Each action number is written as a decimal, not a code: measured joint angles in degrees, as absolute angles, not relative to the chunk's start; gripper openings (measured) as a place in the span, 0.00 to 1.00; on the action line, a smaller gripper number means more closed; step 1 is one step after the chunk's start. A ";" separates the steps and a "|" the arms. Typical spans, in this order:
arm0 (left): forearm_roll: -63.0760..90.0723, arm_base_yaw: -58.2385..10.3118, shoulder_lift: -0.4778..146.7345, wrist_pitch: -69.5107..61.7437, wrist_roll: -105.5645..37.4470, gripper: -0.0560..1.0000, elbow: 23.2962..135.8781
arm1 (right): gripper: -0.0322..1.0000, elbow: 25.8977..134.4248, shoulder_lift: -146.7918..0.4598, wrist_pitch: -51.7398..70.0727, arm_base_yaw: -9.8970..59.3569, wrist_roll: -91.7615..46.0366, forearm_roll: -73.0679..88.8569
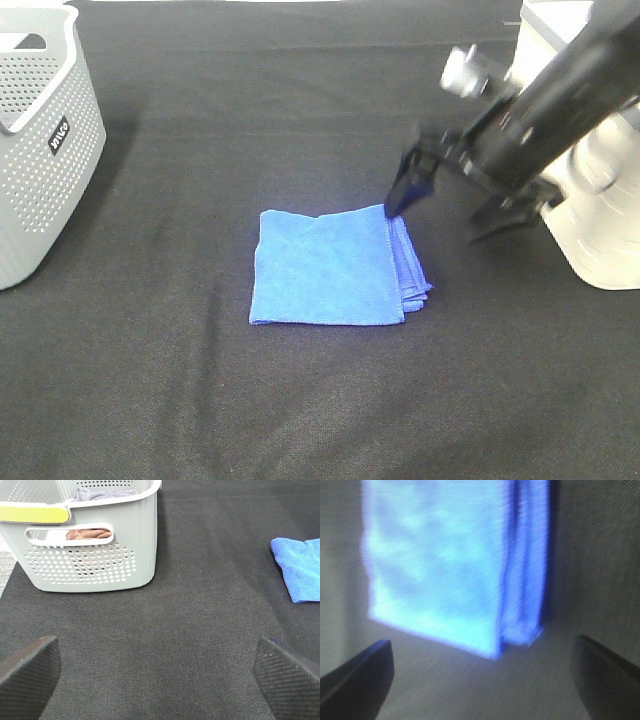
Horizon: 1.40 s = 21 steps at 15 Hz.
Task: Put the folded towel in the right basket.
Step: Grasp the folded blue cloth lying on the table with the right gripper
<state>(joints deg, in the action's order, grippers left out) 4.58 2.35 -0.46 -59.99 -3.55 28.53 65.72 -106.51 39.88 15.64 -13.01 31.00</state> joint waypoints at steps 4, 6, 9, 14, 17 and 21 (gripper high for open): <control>4.58 2.35 -0.46 -59.99 -3.55 0.97 28.53 | 0.93 71.39 -115.79 36.61 15.64 -14.38 30.71; 4.58 2.35 -0.46 -59.99 -3.55 0.97 28.53 | 0.93 72.65 -119.52 35.01 15.64 -14.38 30.71; 4.58 2.35 -0.46 -59.99 -3.55 0.97 28.53 | 0.93 73.17 -121.52 35.07 15.64 -14.38 31.00; 4.64 2.35 -0.46 -59.99 -3.55 0.97 28.53 | 0.88 74.14 -123.70 35.18 17.19 -15.70 34.66; 4.64 2.35 -0.46 -59.99 -3.55 0.97 28.53 | 0.78 76.38 -125.99 31.11 25.55 -17.59 36.78; 4.70 2.35 -0.46 -59.99 -3.55 0.97 28.53 | 0.32 78.15 -127.48 29.39 28.88 -17.59 37.41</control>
<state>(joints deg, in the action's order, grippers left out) 4.70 2.35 -0.46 -59.99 -3.55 28.53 78.15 -127.48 29.39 28.88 -17.59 37.41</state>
